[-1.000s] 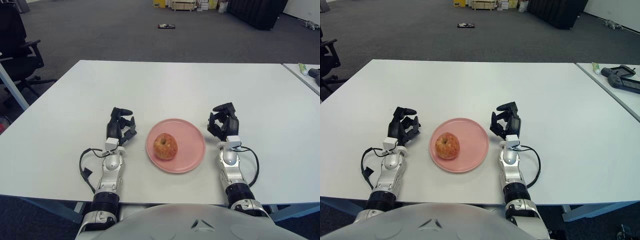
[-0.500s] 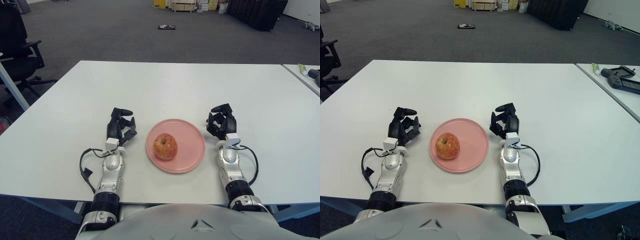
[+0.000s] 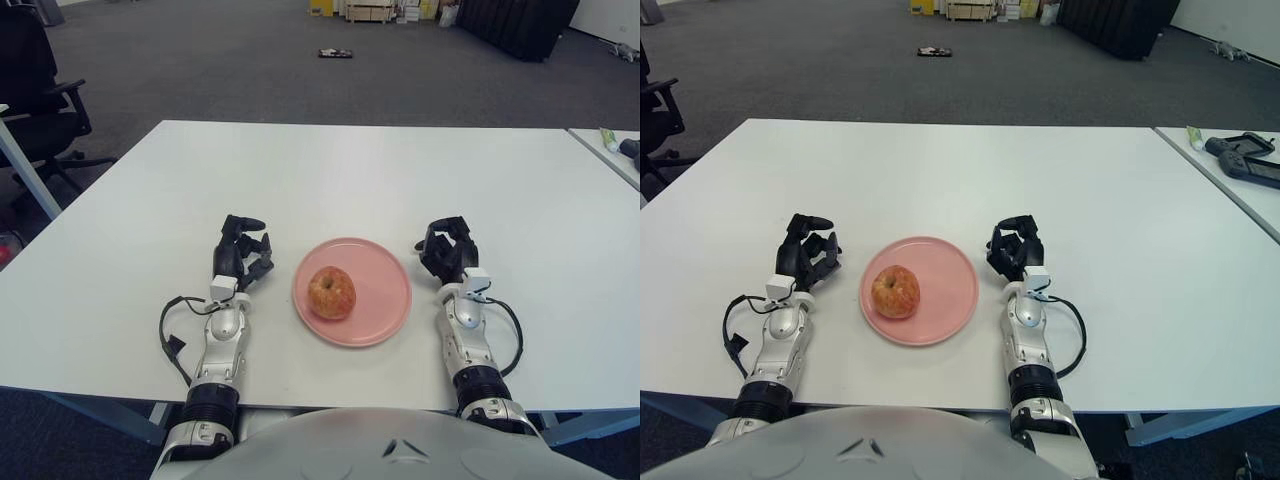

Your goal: Put the apple into the plate.

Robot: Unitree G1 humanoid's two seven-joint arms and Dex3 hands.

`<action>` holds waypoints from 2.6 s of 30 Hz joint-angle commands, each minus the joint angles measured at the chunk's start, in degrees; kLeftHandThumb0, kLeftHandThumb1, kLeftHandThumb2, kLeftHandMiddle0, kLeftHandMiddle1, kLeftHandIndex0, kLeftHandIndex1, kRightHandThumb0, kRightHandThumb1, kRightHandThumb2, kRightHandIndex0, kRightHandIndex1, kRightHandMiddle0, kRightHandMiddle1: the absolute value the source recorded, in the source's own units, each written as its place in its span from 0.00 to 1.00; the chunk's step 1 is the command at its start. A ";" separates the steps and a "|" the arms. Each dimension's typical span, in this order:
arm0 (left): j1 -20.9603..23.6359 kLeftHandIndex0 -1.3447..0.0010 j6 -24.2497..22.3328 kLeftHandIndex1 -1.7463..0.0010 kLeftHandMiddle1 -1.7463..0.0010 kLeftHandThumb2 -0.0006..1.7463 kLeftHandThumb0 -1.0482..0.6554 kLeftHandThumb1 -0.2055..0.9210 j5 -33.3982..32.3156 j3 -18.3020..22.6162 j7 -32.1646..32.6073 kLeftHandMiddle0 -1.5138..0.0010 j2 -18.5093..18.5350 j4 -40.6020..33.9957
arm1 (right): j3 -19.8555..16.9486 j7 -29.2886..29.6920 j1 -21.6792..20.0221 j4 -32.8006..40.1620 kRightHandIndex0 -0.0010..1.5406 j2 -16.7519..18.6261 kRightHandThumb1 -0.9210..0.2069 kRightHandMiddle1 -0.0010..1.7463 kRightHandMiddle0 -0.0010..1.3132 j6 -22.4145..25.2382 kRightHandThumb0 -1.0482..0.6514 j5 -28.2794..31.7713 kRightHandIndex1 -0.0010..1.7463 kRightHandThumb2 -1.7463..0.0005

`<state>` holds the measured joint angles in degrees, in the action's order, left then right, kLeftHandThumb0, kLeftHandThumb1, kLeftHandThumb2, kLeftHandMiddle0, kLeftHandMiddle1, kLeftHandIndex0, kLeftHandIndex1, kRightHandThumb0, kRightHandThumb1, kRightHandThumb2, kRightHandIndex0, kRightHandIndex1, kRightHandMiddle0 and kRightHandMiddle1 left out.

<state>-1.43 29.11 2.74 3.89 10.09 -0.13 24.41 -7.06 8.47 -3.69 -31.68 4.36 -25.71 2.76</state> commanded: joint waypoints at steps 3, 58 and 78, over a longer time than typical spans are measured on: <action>-1.05 0.73 0.25 0.00 0.00 0.52 0.39 0.76 0.93 0.00 0.12 0.59 0.19 1.54 | 0.53 -0.42 3.61 -0.48 0.33 0.46 0.17 1.00 0.24 5.61 0.40 -0.07 0.86 0.54; -1.04 0.73 -0.58 0.00 0.00 0.52 0.39 0.75 0.94 0.00 -0.01 0.57 0.31 1.10 | 0.63 1.87 6.23 6.15 0.32 1.68 0.18 1.00 0.24 6.33 0.40 -1.29 0.87 0.54; -1.33 0.73 -2.13 0.00 0.00 0.52 0.39 0.75 0.87 -0.34 -1.08 0.59 0.69 0.01 | 0.82 1.84 6.62 7.10 0.33 1.50 0.18 1.00 0.24 7.02 0.40 -2.62 0.86 0.54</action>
<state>-1.58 28.16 2.77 3.71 9.46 0.02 23.98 -5.93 10.59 1.20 -23.32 5.68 -21.28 -0.85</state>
